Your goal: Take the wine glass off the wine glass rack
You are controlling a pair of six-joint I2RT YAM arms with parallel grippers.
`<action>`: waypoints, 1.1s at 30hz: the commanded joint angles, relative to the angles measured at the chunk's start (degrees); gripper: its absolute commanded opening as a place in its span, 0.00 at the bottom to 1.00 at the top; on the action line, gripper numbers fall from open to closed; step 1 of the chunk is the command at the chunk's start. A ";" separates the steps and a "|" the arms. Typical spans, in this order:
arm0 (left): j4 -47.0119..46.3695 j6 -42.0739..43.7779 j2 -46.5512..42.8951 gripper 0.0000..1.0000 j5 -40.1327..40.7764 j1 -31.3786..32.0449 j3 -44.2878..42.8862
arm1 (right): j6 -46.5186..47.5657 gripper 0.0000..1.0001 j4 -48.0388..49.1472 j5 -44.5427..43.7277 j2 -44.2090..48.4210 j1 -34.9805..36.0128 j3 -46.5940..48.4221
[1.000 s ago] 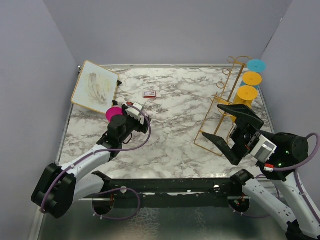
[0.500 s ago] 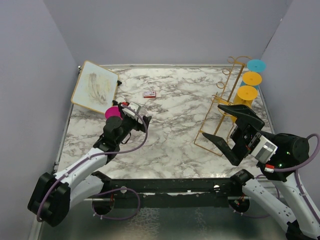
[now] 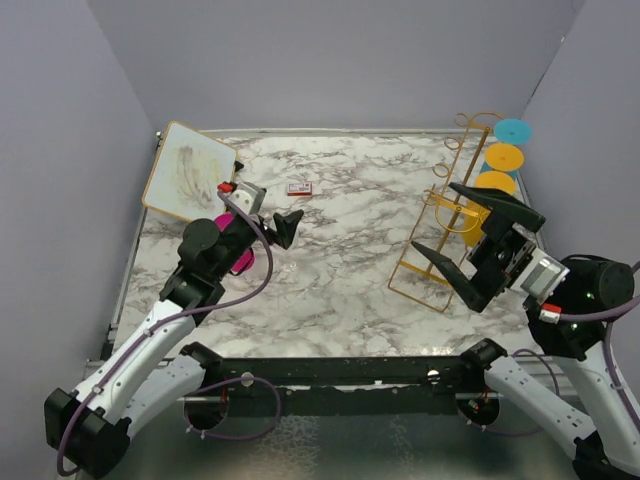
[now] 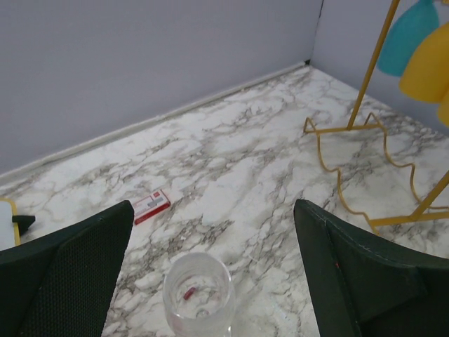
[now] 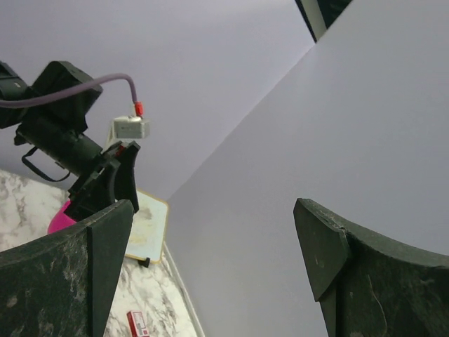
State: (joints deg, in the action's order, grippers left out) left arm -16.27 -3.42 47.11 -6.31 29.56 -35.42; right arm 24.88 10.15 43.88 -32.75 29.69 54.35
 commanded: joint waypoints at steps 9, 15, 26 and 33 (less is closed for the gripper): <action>3.42 -19.84 6.63 0.99 -11.24 1.07 -15.72 | -20.00 0.99 -15.76 -40.04 -13.41 0.45 21.51; 1.83 -12.34 13.09 0.98 -0.72 17.73 -17.51 | -27.45 0.99 -21.92 -58.94 -16.23 0.45 27.76; -1.28 -8.45 26.84 0.98 6.63 32.03 -20.41 | -21.43 0.99 -31.19 -64.97 -21.01 0.44 33.75; -1.42 -10.11 25.32 0.97 7.86 32.39 -19.30 | -20.41 0.99 -36.15 -75.05 -33.61 0.26 41.89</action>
State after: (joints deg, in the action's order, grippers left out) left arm -15.14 -13.13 74.67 -1.37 61.91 -53.98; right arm 3.27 -19.44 -23.46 -60.80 29.74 94.72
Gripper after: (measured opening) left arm 0.978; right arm 0.994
